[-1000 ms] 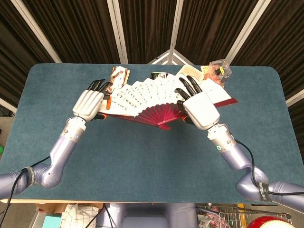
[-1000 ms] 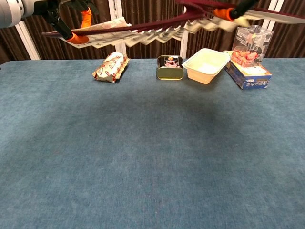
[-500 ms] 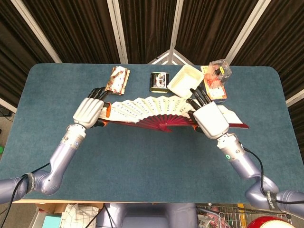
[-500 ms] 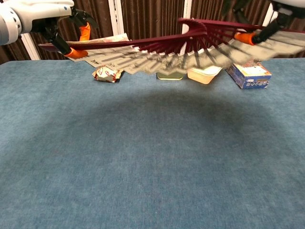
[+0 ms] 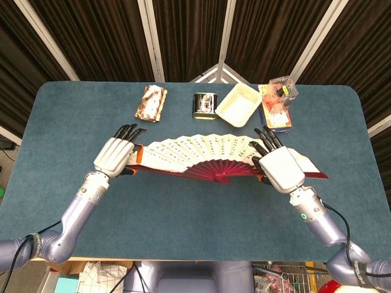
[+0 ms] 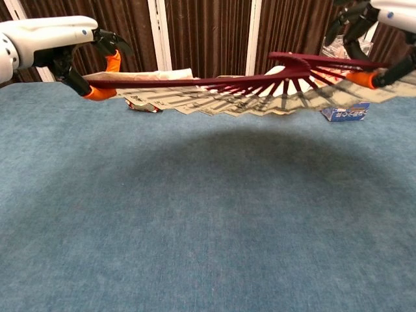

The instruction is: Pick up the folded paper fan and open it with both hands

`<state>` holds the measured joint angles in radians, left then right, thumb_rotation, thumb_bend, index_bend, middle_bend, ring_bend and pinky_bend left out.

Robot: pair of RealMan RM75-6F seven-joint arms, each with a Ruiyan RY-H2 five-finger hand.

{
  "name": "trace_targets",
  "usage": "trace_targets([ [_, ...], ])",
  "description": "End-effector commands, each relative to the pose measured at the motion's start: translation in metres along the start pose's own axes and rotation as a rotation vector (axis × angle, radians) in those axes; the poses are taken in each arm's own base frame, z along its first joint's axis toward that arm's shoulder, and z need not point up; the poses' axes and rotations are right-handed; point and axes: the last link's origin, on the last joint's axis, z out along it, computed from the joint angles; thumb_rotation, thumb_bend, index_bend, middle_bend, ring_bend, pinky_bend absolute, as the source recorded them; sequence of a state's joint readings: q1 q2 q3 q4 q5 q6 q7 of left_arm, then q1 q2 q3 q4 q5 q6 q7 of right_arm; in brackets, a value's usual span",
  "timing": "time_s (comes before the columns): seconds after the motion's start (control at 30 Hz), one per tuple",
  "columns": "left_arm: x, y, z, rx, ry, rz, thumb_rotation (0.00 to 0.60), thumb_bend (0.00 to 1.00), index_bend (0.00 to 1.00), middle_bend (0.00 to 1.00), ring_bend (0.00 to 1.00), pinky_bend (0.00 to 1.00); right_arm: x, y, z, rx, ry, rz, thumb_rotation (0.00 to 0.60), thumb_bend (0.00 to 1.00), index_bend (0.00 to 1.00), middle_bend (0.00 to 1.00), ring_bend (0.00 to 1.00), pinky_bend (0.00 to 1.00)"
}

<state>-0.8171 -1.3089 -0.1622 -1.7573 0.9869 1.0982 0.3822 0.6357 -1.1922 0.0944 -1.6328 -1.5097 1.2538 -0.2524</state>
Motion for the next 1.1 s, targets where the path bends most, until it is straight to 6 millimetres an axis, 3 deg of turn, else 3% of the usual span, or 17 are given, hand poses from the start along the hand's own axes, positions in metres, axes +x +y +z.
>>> trace_targets([
  [0.03, -0.004, 0.000, -0.004, 0.002, -0.005, -0.009, 0.600, 0.51, 0.70, 0.11, 0.00, 0.01, -0.003, 0.000, -0.006, -0.003, -0.010, 0.005, 0.600, 0.42, 0.77, 0.31, 0.02, 0.00],
  [0.33, -0.016, -0.003, -0.019, 0.011, -0.034, -0.020, 0.600, 0.50, 0.67, 0.11, 0.00, 0.01, -0.012, -0.006, -0.022, 0.005, -0.047, 0.015, 0.600, 0.42, 0.77, 0.31, 0.02, 0.00],
  [0.57, -0.020, -0.014, -0.035, 0.030, -0.072, -0.031, 0.600, 0.48, 0.63, 0.09, 0.00, 0.01, -0.021, -0.011, -0.039, 0.011, -0.134, 0.001, 0.600, 0.42, 0.64, 0.28, 0.00, 0.00],
  [0.67, -0.022, -0.020, -0.043, 0.043, -0.091, -0.048, 0.600, 0.47, 0.61, 0.07, 0.00, 0.01, -0.025, -0.015, -0.047, 0.009, -0.177, 0.003, 0.600, 0.42, 0.50, 0.21, 0.00, 0.00],
  [0.83, -0.026, -0.032, -0.061, 0.050, -0.138, -0.051, 0.600, 0.35, 0.48, 0.01, 0.00, 0.00, -0.033, -0.021, -0.065, 0.007, -0.275, -0.016, 0.600, 0.39, 0.07, 0.03, 0.00, 0.00],
  [0.9, -0.027, -0.037, -0.068, 0.053, -0.160, -0.050, 0.600, 0.29, 0.43, 0.00, 0.00, 0.00, -0.034, -0.023, -0.072, 0.007, -0.310, -0.031, 0.600, 0.34, 0.00, 0.00, 0.00, 0.00],
  [0.97, -0.026, -0.042, -0.074, 0.058, -0.172, -0.058, 0.600, 0.21, 0.37, 0.00, 0.00, 0.00, -0.034, -0.027, -0.077, 0.008, -0.330, -0.044, 0.600, 0.29, 0.00, 0.00, 0.00, 0.00],
  [1.1, -0.021, -0.050, -0.085, 0.065, -0.177, -0.081, 0.600, 0.17, 0.28, 0.00, 0.00, 0.00, -0.034, -0.036, -0.086, 0.009, -0.348, -0.050, 0.600, 0.26, 0.00, 0.00, 0.00, 0.00],
])
